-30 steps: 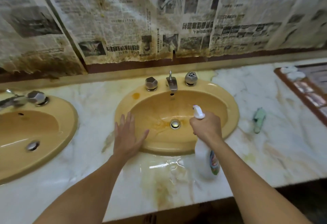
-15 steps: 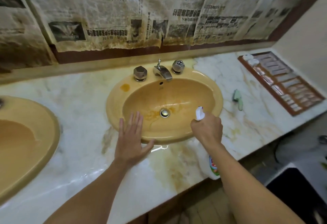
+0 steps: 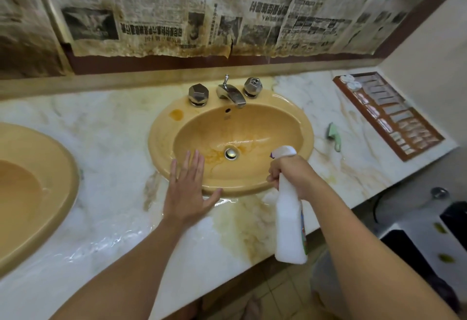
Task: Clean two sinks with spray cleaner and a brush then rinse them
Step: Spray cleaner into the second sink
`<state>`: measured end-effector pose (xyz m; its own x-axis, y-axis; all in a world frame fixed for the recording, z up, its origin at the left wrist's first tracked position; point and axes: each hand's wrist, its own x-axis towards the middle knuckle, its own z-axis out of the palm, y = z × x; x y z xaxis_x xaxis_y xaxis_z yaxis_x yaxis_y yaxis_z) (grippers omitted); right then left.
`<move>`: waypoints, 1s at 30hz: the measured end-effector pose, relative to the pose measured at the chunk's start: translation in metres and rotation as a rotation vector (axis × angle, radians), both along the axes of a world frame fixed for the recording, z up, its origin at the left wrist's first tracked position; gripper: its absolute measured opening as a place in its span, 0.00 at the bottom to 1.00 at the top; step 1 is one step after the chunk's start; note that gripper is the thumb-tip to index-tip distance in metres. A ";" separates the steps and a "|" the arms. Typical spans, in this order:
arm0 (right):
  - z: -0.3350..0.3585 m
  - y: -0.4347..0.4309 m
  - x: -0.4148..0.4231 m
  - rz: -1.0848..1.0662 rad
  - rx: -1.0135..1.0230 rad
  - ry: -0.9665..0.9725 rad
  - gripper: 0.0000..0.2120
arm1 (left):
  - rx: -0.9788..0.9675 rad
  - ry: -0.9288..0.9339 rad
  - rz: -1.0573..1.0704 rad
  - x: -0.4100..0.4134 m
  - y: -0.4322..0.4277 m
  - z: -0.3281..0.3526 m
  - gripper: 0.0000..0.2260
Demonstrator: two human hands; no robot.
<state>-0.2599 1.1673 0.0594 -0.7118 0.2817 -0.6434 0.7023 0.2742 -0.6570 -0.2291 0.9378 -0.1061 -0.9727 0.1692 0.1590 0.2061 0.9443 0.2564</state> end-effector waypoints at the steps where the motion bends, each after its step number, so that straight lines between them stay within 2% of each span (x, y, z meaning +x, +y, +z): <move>1: 0.003 0.001 -0.001 0.025 -0.034 -0.026 0.06 | -0.001 -0.004 0.001 0.000 0.000 0.000 0.42; 4: 0.007 0.003 -0.004 0.082 0.027 -0.049 0.05 | -0.004 -0.012 0.005 0.001 0.000 0.001 0.42; 8: 0.005 0.002 -0.007 0.038 0.251 0.161 0.13 | -0.009 -0.018 0.008 0.001 0.000 0.000 0.42; 10: 0.005 0.003 -0.007 0.017 0.337 0.262 0.11 | -0.015 -0.026 0.006 0.001 0.001 0.001 0.42; 13: 0.002 0.002 -0.005 0.045 0.445 0.358 0.15 | 0.000 -0.037 0.005 0.002 0.001 0.001 0.42; 19: 0.011 -0.007 0.009 0.243 0.181 0.419 0.04 | 0.093 -0.071 -0.001 0.002 0.008 0.011 0.40; 23: 0.011 -0.018 0.014 0.398 0.095 0.397 0.03 | 0.102 -0.114 0.018 -0.004 0.011 0.020 0.40; 26: 0.015 -0.025 0.016 0.458 -0.010 0.391 0.09 | 0.075 -0.133 0.031 -0.008 0.010 0.024 0.41; 28: 0.014 -0.026 0.016 0.463 0.004 0.393 0.02 | 0.057 -0.142 0.041 -0.011 0.009 0.025 0.42; 30: 0.013 -0.023 0.013 0.463 0.029 0.398 0.03 | 0.054 -0.144 0.059 -0.013 0.010 0.027 0.43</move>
